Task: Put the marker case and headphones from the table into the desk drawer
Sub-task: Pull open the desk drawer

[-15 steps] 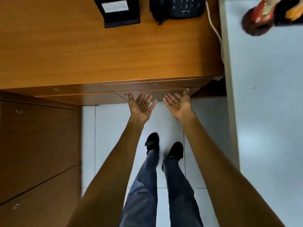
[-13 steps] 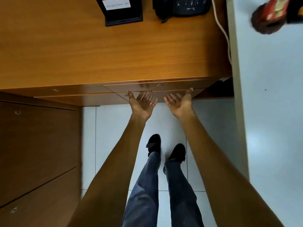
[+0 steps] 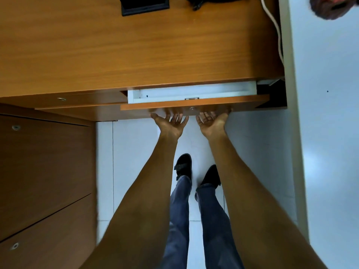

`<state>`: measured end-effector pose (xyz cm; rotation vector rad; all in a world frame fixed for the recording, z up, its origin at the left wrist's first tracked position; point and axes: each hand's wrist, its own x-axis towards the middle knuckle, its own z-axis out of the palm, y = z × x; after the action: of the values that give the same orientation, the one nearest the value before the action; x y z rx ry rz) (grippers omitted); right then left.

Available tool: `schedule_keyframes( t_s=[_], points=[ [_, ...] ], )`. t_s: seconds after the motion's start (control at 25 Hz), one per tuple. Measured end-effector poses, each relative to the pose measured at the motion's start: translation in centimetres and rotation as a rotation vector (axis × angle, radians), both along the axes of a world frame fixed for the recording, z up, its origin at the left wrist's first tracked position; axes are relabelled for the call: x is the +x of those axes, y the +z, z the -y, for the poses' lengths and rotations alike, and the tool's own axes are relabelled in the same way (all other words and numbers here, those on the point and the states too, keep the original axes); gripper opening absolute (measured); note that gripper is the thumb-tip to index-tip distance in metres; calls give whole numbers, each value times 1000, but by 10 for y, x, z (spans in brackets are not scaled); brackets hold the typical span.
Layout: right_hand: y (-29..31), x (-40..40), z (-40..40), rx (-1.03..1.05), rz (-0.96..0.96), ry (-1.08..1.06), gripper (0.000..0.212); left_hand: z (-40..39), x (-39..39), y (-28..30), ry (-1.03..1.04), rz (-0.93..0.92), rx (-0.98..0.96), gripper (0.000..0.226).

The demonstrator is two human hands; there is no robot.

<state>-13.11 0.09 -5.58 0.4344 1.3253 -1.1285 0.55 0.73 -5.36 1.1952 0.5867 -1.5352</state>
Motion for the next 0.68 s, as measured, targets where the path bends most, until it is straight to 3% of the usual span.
schedule_keyframes(
  t_s=[0.16,0.44,0.56,0.68],
  points=[
    [7,-7,-86,60,47,-59,87,-83,-3,1,47,-39,60,91],
    [6,-17,-214,131,139,-173,65,-201,-5,7,116,-87,203,79],
    [-1,-18,-249,167,173,-195,66,-226,-8,16,46,-3,253,62],
    [-13,-22,-270,205,191,-198,70,-240,-10,23,15,-8,270,62]
  ],
)
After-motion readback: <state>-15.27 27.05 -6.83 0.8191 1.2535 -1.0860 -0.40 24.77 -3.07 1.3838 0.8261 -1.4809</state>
